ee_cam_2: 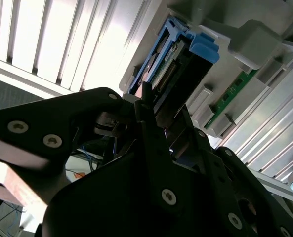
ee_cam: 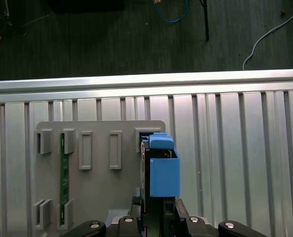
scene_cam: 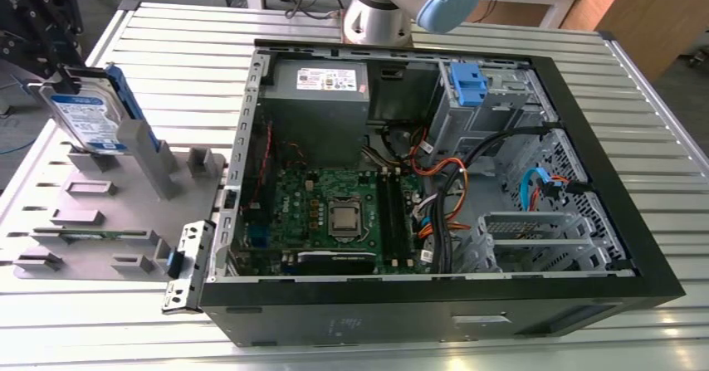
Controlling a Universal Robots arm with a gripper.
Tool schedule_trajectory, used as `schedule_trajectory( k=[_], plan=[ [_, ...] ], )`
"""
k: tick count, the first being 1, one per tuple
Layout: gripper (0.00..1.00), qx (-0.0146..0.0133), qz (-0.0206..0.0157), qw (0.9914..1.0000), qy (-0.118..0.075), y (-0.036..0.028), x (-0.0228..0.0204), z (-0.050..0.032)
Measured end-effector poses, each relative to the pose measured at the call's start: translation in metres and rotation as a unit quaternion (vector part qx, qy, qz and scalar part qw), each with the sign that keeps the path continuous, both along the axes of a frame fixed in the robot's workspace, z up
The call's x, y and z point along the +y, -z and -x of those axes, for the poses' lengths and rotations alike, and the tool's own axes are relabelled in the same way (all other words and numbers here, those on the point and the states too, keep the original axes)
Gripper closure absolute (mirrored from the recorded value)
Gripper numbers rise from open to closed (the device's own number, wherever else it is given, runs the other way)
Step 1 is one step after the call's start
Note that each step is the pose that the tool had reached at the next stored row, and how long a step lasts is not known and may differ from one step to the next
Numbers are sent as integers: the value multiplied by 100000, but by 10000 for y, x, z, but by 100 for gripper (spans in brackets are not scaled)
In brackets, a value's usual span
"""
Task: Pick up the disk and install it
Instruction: 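Pick up the disk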
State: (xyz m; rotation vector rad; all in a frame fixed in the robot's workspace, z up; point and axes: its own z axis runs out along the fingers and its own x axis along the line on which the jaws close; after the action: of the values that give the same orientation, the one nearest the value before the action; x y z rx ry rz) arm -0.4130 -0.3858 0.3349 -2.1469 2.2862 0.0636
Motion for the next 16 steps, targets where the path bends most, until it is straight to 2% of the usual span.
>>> schedule_trajectory(
  k=[11, 16],
  plan=[
    [65, -33, -19, 100000, 1, -178, 0, 0],
    [65, -31, -17, 100000, 2, -295, 0, 0]
  ],
)
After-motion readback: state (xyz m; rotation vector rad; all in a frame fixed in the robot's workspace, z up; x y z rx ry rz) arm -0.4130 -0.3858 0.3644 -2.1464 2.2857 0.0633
